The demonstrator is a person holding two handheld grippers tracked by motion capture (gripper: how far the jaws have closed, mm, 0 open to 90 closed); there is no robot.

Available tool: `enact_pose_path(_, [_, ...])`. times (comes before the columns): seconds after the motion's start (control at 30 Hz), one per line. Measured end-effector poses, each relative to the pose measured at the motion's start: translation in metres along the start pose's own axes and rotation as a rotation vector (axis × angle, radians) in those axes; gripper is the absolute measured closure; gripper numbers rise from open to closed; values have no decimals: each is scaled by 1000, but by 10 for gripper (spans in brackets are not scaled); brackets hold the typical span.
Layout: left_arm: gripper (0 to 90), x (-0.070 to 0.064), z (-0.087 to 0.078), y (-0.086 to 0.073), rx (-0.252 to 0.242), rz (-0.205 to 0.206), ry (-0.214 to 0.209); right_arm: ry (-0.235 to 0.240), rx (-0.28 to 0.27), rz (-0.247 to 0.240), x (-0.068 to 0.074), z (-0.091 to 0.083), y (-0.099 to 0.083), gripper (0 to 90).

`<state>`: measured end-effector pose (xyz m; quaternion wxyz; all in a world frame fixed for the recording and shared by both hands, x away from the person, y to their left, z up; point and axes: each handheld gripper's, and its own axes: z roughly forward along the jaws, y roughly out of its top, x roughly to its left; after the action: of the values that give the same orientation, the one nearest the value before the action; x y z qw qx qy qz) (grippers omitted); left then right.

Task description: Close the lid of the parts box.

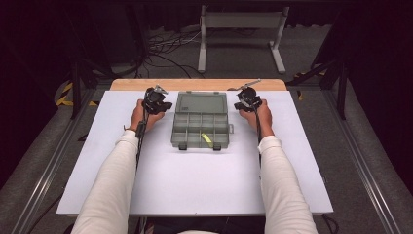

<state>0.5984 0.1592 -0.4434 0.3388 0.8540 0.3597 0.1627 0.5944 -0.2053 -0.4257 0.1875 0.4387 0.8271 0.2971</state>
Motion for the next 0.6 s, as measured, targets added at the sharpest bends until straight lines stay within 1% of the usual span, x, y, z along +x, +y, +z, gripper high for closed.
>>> enact_pose_path(0.1, [898,0,6,-3,16,-19,-11,11,23,-16,4,7,1,900])
enact_pose_path(0.13, [898,0,6,-3,16,-19,-11,11,23,-16,4,7,1,900])
enact_pose_path(0.17, [898,-1,8,-4,7,-29,-6,12,36,-26,5,10,1,900])
enact_pose_path(0.23, [898,-1,10,-4,19,-16,-9,26,44,-37,8,13,1,900])
enact_pose_path(0.3, [898,-4,12,-3,23,-6,-5,28,56,-45,9,15,1,900])
enact_pose_path(0.33, [899,-4,13,-3,18,-13,-8,31,58,-47,9,16,1,900])
enact_pose_path(0.37, [899,-4,14,-3,17,-5,-6,34,60,-49,8,16,1,900])
enact_pose_path(0.4, [898,-4,14,-3,16,-12,-8,37,61,-52,8,16,1,900])
enact_pose_path(0.47, [899,-3,14,-3,14,-5,-18,37,69,-69,8,17,3,900])
enact_pose_path(0.5, [899,-3,14,-3,15,3,-13,42,79,-82,9,17,4,900])
enact_pose_path(0.57, [899,-5,14,-1,29,33,-3,62,102,-110,11,17,7,900])
enact_pose_path(0.6, [899,-5,14,-1,29,33,-3,62,102,-110,11,17,7,900])
